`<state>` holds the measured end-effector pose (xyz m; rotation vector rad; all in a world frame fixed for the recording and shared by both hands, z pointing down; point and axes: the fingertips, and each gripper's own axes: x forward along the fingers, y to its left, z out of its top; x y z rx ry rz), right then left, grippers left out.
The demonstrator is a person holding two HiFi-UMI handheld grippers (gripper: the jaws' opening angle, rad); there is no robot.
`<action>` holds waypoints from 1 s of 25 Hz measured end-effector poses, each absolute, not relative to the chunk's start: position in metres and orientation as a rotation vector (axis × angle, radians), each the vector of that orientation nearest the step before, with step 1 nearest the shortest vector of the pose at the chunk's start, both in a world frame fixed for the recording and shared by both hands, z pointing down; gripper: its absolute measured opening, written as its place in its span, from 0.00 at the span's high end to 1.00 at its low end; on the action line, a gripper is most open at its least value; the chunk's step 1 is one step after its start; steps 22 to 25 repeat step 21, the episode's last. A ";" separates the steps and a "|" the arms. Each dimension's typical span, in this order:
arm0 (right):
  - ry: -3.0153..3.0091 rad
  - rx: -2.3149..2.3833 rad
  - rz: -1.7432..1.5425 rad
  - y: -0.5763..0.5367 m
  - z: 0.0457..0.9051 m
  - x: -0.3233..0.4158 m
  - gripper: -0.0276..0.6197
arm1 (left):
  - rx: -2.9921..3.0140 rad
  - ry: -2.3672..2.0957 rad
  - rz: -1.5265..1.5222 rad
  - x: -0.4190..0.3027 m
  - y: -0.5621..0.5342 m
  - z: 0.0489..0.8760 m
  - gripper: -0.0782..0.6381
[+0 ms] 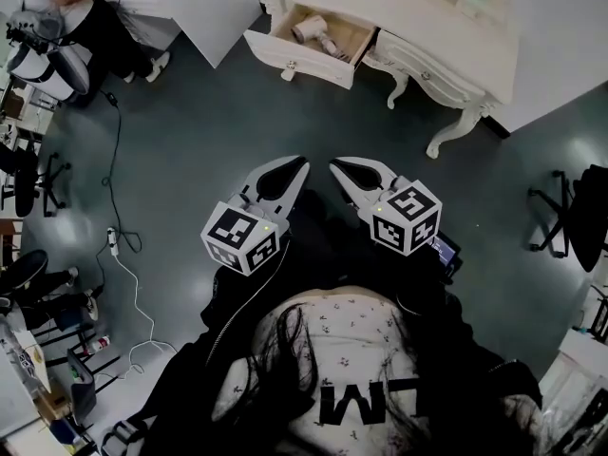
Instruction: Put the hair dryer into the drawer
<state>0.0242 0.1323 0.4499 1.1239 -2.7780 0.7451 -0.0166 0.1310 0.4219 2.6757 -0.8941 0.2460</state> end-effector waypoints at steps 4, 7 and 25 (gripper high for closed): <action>-2.776 1.107 0.741 0.130 0.451 0.020 0.94 | 2.672 -0.901 0.243 -0.020 0.128 0.423 0.88; -2.774 1.086 0.737 0.129 0.451 0.014 0.94 | 2.667 -0.908 0.234 -0.024 0.126 0.423 0.88; -2.763 1.001 0.729 0.114 0.457 -0.005 0.94 | 2.629 -0.964 0.223 -0.044 0.108 0.428 0.88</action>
